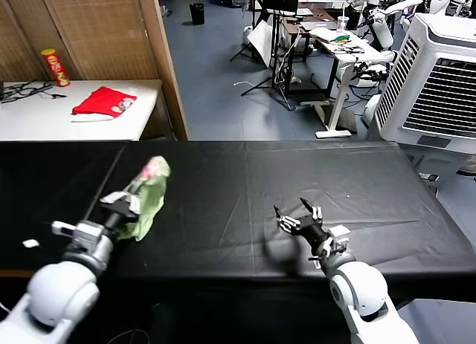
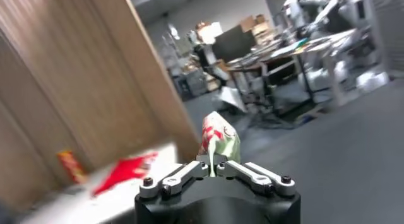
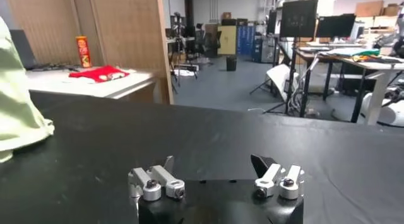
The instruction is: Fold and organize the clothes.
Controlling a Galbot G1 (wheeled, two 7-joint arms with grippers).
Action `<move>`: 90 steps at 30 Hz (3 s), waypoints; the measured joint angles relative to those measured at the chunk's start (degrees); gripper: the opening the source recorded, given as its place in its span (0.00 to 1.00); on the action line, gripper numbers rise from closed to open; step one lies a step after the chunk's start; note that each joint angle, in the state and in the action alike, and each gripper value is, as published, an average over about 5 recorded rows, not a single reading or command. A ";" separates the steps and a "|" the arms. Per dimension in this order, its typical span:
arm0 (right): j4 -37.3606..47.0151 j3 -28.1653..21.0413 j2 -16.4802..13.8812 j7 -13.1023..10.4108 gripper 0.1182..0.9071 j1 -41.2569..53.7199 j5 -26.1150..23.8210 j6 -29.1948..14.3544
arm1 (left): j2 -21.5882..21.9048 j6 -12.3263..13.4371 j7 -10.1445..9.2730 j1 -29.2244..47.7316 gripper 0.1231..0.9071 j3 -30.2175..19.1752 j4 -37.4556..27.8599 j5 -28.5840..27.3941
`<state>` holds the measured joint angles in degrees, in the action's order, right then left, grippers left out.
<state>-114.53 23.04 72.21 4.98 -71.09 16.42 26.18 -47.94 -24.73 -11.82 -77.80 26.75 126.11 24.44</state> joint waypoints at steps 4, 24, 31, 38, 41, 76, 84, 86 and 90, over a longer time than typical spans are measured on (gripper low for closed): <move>-0.06 -0.02 -0.40 0.05 0.86 -0.56 1.29 0.58 | -3.58 -0.18 -0.40 -0.44 0.03 -4.90 0.29 0.01; -0.17 -5.52 -1.93 -4.61 0.86 1.28 21.63 9.69 | -10.45 3.29 8.76 -2.80 0.86 -11.72 4.11 -3.46; 4.06 -10.42 2.91 -9.00 0.86 6.45 29.32 11.51 | -10.68 4.08 7.77 -4.39 0.86 -9.65 4.11 -3.80; 8.31 -13.35 6.16 -10.46 0.67 9.36 31.88 11.55 | -11.57 4.41 7.37 -6.17 0.86 -8.03 4.41 -3.97; 10.17 -14.12 7.24 -10.65 0.51 10.32 32.17 11.50 | -11.69 4.65 7.34 -6.98 0.86 -7.22 4.84 -4.04; 15.92 -11.13 -8.40 -1.13 0.63 21.09 14.15 8.92 | -16.16 7.62 7.01 -11.70 0.86 -1.68 4.29 -5.88; 5.33 -13.36 -10.66 -1.89 0.86 19.42 12.45 7.85 | -16.79 10.81 7.05 -9.89 0.86 -0.22 2.54 -8.32; 5.17 -16.12 -9.57 -1.78 0.86 20.53 10.57 6.68 | -16.62 11.52 7.20 -8.89 0.86 1.41 1.99 -8.19; 7.36 -23.19 -6.33 -2.16 0.86 23.51 6.88 4.53 | -15.48 11.49 7.40 -7.18 0.86 6.27 0.96 -5.30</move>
<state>-107.17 -0.15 65.87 2.82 -47.57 23.30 30.71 -63.42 -13.24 -4.43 -84.98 33.02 127.06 19.13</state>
